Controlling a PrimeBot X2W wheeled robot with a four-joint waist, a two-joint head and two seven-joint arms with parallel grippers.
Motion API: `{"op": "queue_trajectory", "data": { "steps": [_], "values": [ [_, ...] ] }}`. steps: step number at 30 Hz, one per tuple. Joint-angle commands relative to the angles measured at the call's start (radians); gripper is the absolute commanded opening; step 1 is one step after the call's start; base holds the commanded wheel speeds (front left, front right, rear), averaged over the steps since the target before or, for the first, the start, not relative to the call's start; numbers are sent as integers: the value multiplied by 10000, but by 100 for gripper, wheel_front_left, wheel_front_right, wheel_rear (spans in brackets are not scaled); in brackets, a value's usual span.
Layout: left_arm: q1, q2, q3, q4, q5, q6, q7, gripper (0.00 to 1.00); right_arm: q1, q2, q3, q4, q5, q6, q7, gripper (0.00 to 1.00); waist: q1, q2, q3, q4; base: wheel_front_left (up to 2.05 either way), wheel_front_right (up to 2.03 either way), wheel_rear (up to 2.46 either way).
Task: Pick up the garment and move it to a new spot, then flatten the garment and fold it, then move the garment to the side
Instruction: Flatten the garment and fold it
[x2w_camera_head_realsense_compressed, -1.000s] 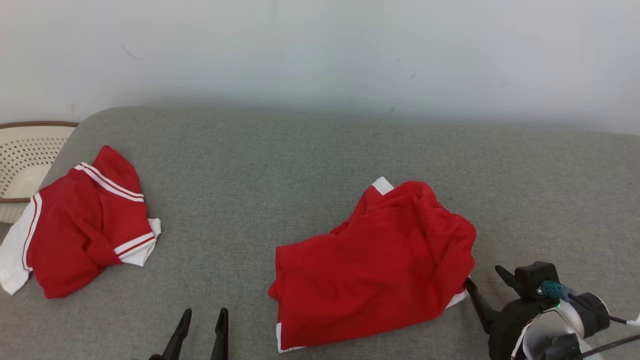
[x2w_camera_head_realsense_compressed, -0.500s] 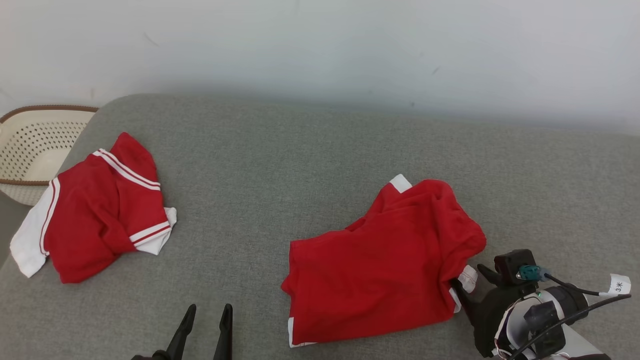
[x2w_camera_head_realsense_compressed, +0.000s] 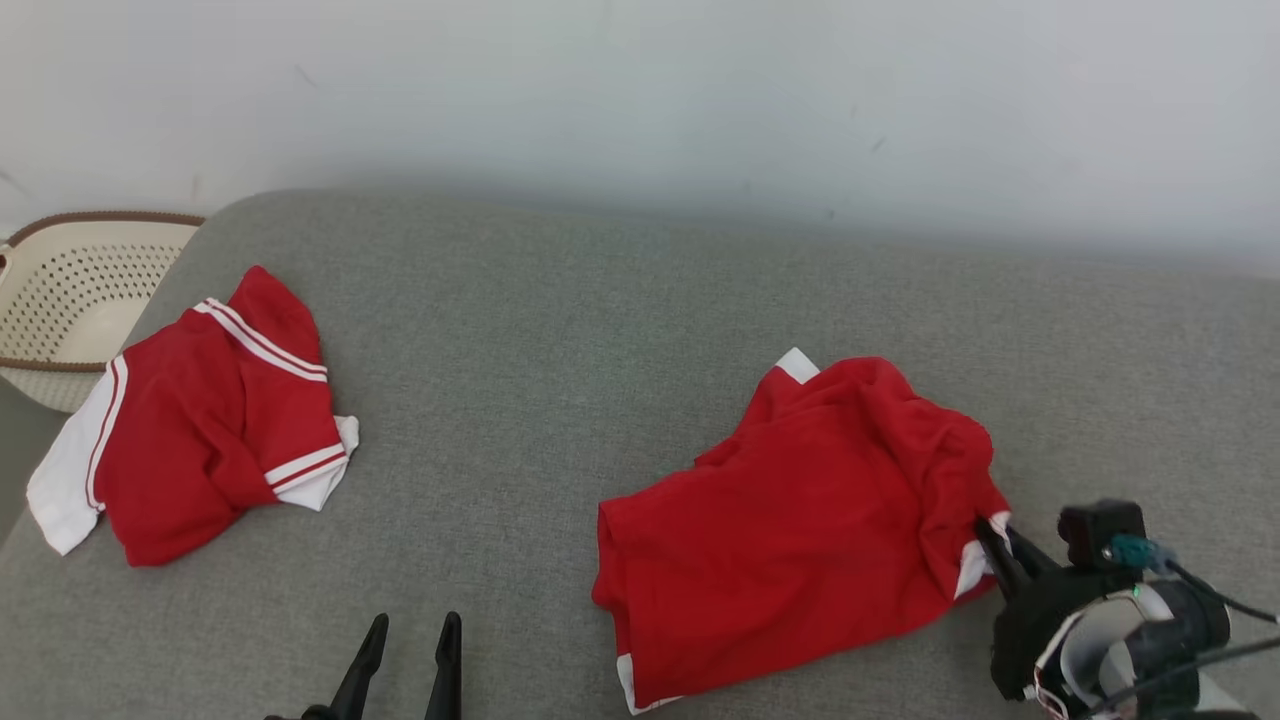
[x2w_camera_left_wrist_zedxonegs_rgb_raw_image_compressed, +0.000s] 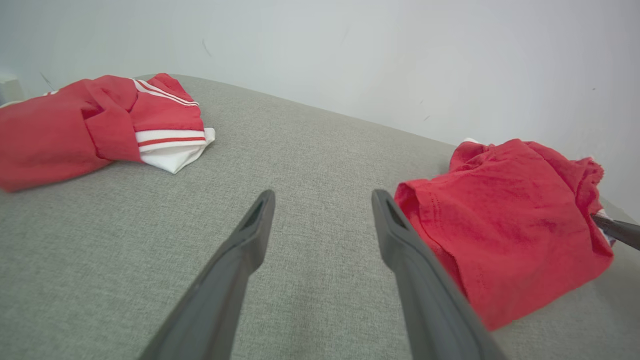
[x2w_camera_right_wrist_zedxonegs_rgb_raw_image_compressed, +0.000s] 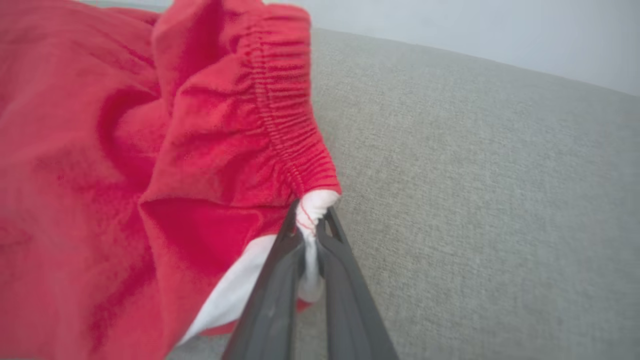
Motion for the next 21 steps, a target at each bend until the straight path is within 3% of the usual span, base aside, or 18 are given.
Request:
{"op": "queue_trajectory", "data": {
  "steps": [1, 8, 19, 20, 21],
  "values": [
    [175, 10, 18, 13, -59, 39, -28, 100, 339, -20, -105, -61, 150, -6, -106, 0, 0, 0, -96, -134, 0, 0, 0],
    [333, 12, 3, -61, -133, 99, -28, 100, 1705, 7, -1012, -1354, 224, -6, 1, 0, 0, 0, -209, -573, 0, 0, 0],
    [277, 13, -45, -49, -156, 104, -28, 100, 4011, 451, -3117, -4515, -731, -6, 1685, 0, 0, 0, -167, -843, 0, 0, 0],
    [272, 12, -35, -36, -149, 95, -28, 100, 4144, 530, -3359, -4703, -943, -6, 1785, 21, 0, 0, -173, -853, 0, 0, 0],
    [272, 12, -35, -36, -149, 95, -28, 100, 4144, 530, -3359, -4703, -943, -6, 1785, 21, 0, 0, -173, -853, 0, 0, 0]
  ]
}}
